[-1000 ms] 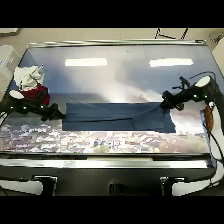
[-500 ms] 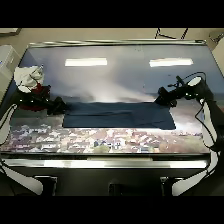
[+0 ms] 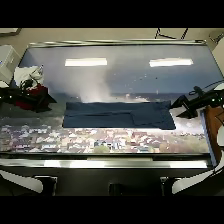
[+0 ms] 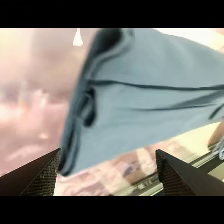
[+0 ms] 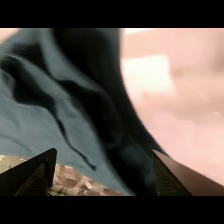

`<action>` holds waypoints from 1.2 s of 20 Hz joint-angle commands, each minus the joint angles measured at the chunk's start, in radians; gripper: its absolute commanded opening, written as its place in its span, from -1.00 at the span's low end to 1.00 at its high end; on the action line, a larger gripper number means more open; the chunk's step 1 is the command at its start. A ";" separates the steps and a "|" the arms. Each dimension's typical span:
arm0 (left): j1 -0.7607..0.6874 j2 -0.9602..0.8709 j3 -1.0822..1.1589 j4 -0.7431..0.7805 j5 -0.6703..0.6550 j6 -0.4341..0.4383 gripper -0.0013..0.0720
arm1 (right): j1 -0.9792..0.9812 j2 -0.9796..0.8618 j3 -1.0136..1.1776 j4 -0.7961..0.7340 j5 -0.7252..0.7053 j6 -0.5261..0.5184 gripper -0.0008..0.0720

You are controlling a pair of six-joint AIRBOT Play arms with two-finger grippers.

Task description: Fold the clothes and pants, and hang the long-sleeved shirts on hangers.

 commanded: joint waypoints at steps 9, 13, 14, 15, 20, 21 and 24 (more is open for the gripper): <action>-0.165 0.153 0.009 -0.081 -0.021 -0.010 0.98 | 0.058 -0.074 -0.116 0.145 -0.103 -0.158 0.99; -0.265 0.159 0.009 -0.117 -0.015 -0.002 0.97 | 0.108 -0.075 -0.115 0.151 -0.128 -0.148 0.84; -0.289 0.159 0.009 -0.117 -0.005 0.004 0.97 | 0.122 -0.075 -0.115 0.150 -0.130 -0.142 0.58; -0.316 0.159 0.009 -0.117 0.017 0.004 0.97 | 0.135 -0.075 -0.115 0.147 -0.134 -0.135 0.22; -0.493 0.123 0.008 -0.116 0.271 0.006 -0.75 | 0.183 0.013 -0.113 0.158 -0.136 -0.081 -0.86; -0.544 0.102 0.008 -0.116 0.334 0.023 -0.85 | 0.199 0.057 -0.113 0.161 -0.135 -0.079 -0.86; -0.712 0.001 0.008 -0.117 0.487 0.016 -0.89 | 0.257 0.205 -0.113 0.161 -0.130 -0.023 -0.86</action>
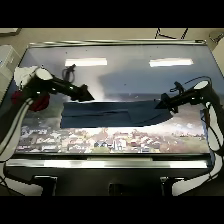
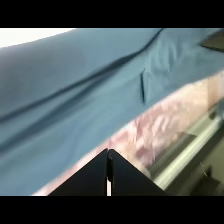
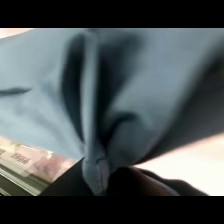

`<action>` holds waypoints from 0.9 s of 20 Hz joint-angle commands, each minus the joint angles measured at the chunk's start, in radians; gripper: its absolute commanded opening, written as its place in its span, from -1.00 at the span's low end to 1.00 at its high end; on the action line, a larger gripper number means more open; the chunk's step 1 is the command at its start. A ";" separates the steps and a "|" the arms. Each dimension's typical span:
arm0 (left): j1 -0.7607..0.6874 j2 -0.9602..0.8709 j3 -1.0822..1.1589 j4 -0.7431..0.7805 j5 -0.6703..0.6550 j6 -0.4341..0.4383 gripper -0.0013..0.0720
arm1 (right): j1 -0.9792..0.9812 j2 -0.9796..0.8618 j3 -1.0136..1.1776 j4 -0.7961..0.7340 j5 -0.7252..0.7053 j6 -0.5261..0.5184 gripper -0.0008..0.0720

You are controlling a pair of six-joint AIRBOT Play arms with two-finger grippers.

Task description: Fold the clothes and pants, and hang the long-sleeved shirts on hangers.

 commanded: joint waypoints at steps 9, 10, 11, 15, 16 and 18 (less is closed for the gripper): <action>-0.431 -0.270 0.000 -0.165 0.424 -0.174 -0.89 | 0.223 0.528 0.002 0.011 0.033 0.230 -0.86; -0.470 -0.280 0.001 -0.250 0.480 -0.174 -0.89 | 0.230 0.552 0.002 0.013 0.036 0.248 -0.86; -0.507 -0.289 0.001 -0.335 0.530 -0.173 -0.89 | 0.233 0.572 0.002 0.010 0.037 0.259 -0.86; -0.589 -0.294 0.003 -0.457 0.690 -0.166 -0.89 | 0.233 0.560 0.001 -0.012 0.053 0.284 -0.86; -0.570 -0.293 0.002 -0.441 0.676 -0.133 -0.90 | 0.233 0.544 0.001 -0.009 0.051 0.278 -0.86; -0.495 -0.267 0.003 -0.312 0.613 -0.129 -0.91 | 0.234 0.498 0.001 0.014 0.020 0.259 -0.86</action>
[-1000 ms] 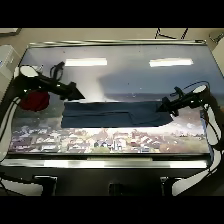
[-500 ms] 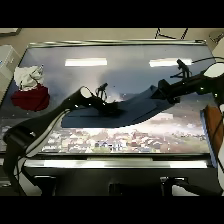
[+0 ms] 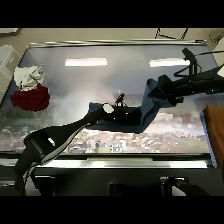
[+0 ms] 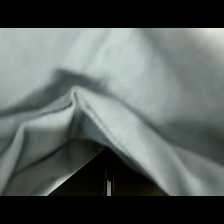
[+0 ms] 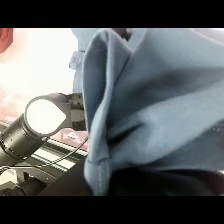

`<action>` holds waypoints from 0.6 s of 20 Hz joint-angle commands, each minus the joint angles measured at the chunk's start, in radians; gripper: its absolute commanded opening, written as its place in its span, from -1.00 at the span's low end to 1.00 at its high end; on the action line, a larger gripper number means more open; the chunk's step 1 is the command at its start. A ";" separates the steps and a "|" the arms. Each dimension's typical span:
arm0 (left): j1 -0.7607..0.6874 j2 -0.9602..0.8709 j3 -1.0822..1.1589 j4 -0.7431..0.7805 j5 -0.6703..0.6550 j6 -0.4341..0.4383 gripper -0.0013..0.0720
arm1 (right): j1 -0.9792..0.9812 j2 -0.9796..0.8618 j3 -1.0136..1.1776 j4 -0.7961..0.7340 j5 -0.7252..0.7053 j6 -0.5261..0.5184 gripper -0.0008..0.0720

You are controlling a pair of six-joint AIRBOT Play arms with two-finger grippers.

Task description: Fold the clothes and pants, and hang the long-sleeved shirts on hangers.

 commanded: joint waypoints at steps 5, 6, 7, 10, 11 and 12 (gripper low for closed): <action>0.365 0.245 0.001 0.566 -0.233 -0.024 -0.91 | 0.136 -0.194 0.000 0.121 -0.166 -0.045 -0.86; 0.434 0.305 0.001 0.628 -0.272 -0.023 -0.91 | 0.182 -0.235 0.000 0.143 -0.213 -0.050 -0.86; 0.505 0.372 0.001 0.677 -0.305 -0.023 -0.90 | 0.225 -0.274 0.001 0.166 -0.262 -0.052 -0.86; 0.668 0.561 0.001 0.716 -0.350 0.002 -0.90 | 0.355 -0.420 0.001 0.266 -0.409 -0.051 -0.86; 0.707 0.619 0.001 0.716 -0.351 0.008 -0.90 | 0.389 -0.469 0.001 0.307 -0.444 -0.051 -0.86; 0.734 0.668 0.001 0.716 -0.350 0.008 -0.90 | 0.425 -0.521 0.001 0.359 -0.482 -0.051 -0.83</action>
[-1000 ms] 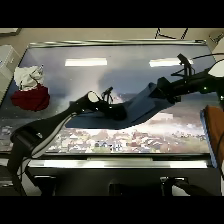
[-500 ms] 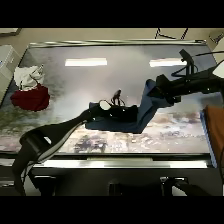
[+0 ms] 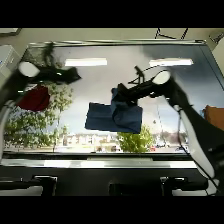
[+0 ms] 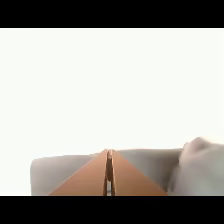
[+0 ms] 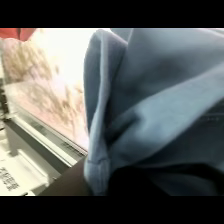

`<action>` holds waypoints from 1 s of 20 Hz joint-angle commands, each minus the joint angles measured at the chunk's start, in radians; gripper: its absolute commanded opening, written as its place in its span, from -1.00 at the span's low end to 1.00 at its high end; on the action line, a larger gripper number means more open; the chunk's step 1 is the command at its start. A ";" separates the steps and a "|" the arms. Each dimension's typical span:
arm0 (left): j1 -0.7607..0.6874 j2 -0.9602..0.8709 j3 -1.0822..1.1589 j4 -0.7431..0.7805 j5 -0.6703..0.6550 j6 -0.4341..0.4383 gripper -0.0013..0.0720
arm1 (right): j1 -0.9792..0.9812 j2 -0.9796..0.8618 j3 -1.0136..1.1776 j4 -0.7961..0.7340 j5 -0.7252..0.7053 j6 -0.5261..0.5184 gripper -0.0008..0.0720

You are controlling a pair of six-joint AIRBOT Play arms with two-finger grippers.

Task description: Fold the clothes and pants, and hang the long-sleeved shirts on hangers.

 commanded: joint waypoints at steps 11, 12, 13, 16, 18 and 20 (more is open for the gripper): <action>0.185 0.303 0.000 0.183 -0.126 0.054 -0.90 | -0.301 -0.050 -0.001 -0.327 0.240 0.051 0.87; 0.185 0.303 0.000 0.183 -0.126 0.053 -0.90 | -0.354 -0.026 -0.015 -0.443 0.282 0.074 0.87; 0.185 0.303 0.000 0.182 -0.126 0.053 -0.90 | -0.394 -0.009 -0.051 -0.502 0.295 0.080 0.86; 0.184 0.303 0.000 0.180 -0.126 0.050 -0.89 | -0.426 -0.004 -0.237 -0.372 0.213 -0.013 0.86; 0.184 0.303 0.000 0.178 -0.126 0.037 -0.89 | -0.418 -0.020 -0.352 -0.193 0.127 -0.148 0.86; 0.184 0.302 0.000 0.179 -0.126 0.030 -0.90 | -0.416 -0.056 -0.399 -0.035 0.106 -0.278 0.75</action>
